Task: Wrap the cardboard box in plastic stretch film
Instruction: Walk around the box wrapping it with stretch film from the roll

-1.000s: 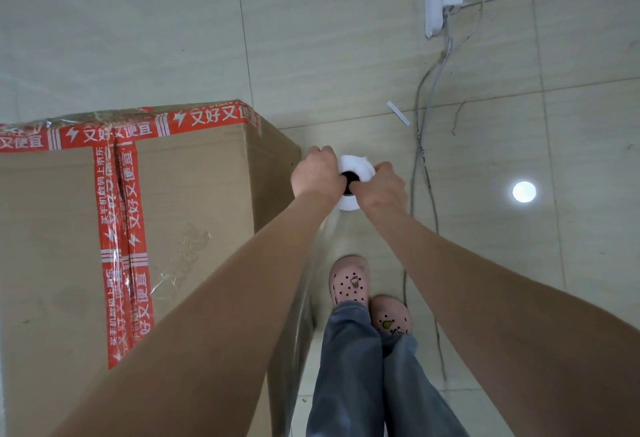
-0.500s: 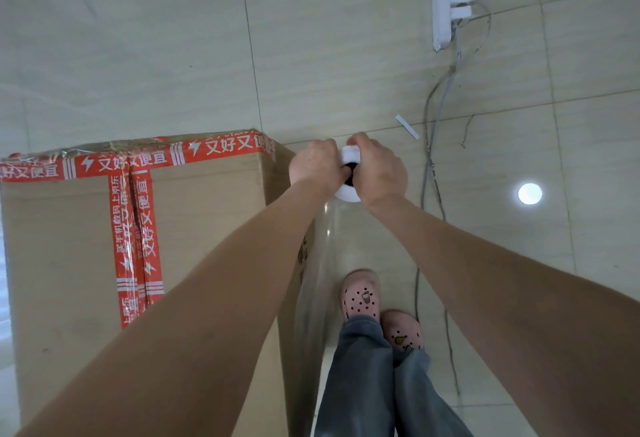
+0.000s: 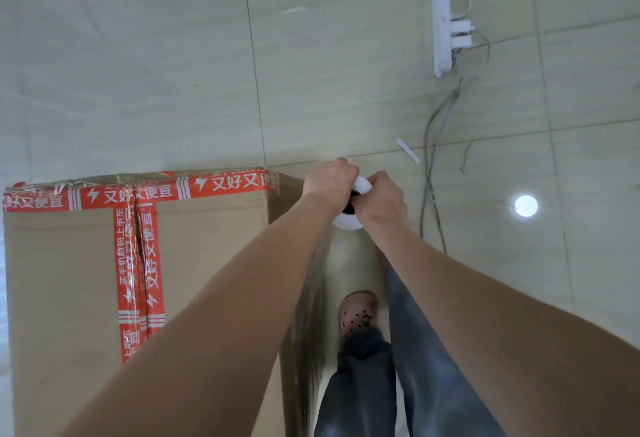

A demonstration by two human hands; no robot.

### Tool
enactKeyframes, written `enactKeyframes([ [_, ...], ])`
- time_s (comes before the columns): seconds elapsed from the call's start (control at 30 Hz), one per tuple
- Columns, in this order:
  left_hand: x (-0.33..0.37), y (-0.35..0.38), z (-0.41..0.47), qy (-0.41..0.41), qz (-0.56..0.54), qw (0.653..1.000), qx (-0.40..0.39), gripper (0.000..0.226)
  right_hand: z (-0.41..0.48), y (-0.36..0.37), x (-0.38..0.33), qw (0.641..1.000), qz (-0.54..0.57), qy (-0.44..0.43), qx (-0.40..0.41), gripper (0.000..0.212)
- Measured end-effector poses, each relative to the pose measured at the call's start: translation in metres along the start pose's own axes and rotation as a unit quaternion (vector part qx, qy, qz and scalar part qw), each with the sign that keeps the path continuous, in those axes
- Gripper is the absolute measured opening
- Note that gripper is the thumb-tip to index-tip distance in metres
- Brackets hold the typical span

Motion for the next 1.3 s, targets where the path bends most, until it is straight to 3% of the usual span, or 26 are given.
enactKeyframes([
  [0.17,-0.024,-0.019,0.014,-0.083,-0.031,0.996,0.001,0.02,0.022,-0.01,-0.044,0.976,-0.164,-0.142,-0.013,0.024],
  [0.37,-0.051,-0.037,0.032,-0.158,-0.026,0.987,-0.023,0.019,0.041,-0.009,-0.087,0.937,-0.219,-0.256,-0.096,0.038],
  [0.47,-0.063,-0.04,0.038,-0.181,-0.004,0.983,-0.041,0.023,0.043,-0.001,-0.09,0.955,-0.182,-0.22,-0.083,0.043],
  [0.6,-0.074,-0.043,0.043,-0.188,0.008,0.98,-0.056,0.027,0.044,0.013,-0.069,0.989,-0.082,-0.042,-0.114,0.046],
  [0.67,-0.072,-0.042,0.048,-0.159,-0.009,0.986,-0.055,0.024,0.047,0.019,-0.067,0.991,-0.027,-0.019,-0.127,0.043],
  [0.77,-0.066,-0.043,0.055,-0.127,-0.048,0.988,-0.068,0.028,0.054,0.019,-0.072,0.991,-0.028,-0.045,-0.12,0.032],
  [0.9,-0.071,-0.048,0.058,-0.148,-0.081,0.983,-0.073,0.004,0.065,0.01,-0.09,0.977,-0.126,-0.131,-0.108,0.02],
  [1.1,-0.107,-0.063,0.056,-0.244,-0.161,0.955,-0.053,0.023,0.079,0.014,-0.138,0.935,-0.232,-0.245,-0.112,0.023],
  [1.3,-0.137,-0.055,0.052,-0.325,-0.226,0.916,-0.057,0.029,0.082,0.031,-0.168,0.913,-0.252,-0.299,-0.114,0.027],
])
Point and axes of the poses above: each hand's wrist, its own z-axis towards the middle knuckle, its own y-axis out of the palm, x = y × z, the point moved 3 cm from there along z, towards the middle knuckle, and after that the axes turned 14 degrees about -y, right-handed, at the moved point
